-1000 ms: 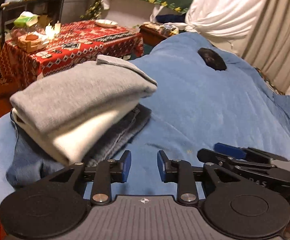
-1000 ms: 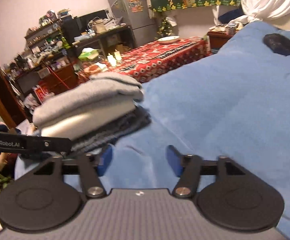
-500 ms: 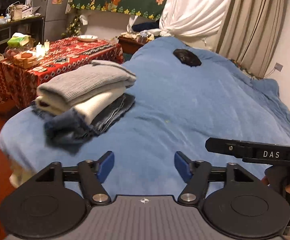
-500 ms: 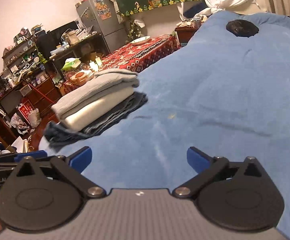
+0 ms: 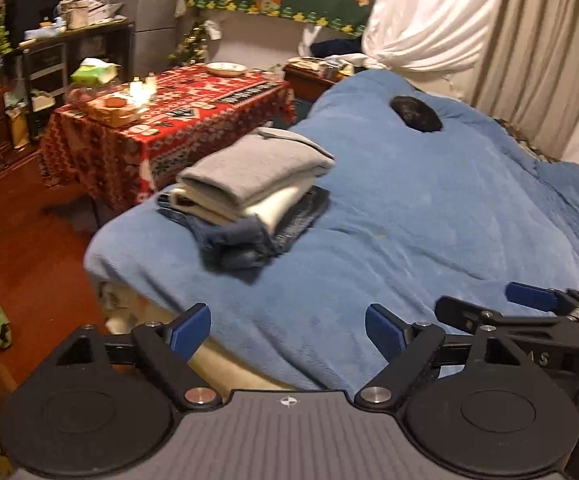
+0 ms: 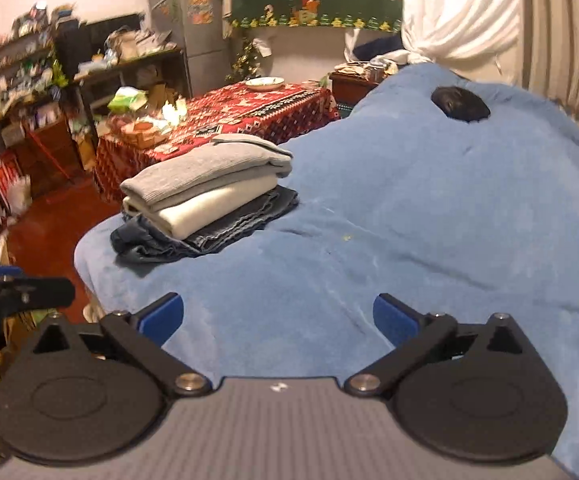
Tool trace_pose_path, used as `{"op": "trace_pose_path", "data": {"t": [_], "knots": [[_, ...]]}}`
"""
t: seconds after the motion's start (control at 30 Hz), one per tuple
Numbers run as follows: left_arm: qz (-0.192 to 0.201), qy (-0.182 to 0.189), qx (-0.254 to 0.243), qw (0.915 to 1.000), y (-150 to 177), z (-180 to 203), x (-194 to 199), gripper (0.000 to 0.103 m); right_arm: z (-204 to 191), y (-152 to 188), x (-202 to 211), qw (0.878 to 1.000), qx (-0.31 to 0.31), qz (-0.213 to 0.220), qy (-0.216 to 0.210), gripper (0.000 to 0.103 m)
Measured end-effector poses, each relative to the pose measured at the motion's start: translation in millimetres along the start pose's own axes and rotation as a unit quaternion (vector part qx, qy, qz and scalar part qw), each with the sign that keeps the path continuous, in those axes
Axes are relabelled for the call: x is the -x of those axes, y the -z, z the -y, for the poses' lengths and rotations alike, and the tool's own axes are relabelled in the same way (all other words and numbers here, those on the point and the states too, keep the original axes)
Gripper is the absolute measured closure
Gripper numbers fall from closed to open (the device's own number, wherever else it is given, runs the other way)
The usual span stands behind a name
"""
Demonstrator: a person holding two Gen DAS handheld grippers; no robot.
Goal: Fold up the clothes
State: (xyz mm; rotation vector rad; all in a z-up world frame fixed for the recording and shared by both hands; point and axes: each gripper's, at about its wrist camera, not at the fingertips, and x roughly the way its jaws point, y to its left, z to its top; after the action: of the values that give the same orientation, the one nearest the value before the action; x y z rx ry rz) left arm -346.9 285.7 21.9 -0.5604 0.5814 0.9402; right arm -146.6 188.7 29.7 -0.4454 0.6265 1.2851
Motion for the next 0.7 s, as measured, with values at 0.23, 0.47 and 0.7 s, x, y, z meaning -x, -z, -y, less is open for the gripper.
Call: {"op": "trace_pose_path", "data": {"t": [0.23,0.47,0.7], "knots": [[0.019,-0.051,0.004,0.9985,-19,-9,23,0.017,-19,-27,22,1.000,-0.001,0.010,0.019,0.001],[0.026,-0.088,-0.079,0.9926,-43,9,30,0.015,-34,-49,35,1.000,0.007,-0.016,0.017,0.001],[0.017,-0.116,-0.042,0.9923,-45,4,16,0.006,-31,-52,18,0.998,-0.026,-0.044,0.047,0.001]]}}
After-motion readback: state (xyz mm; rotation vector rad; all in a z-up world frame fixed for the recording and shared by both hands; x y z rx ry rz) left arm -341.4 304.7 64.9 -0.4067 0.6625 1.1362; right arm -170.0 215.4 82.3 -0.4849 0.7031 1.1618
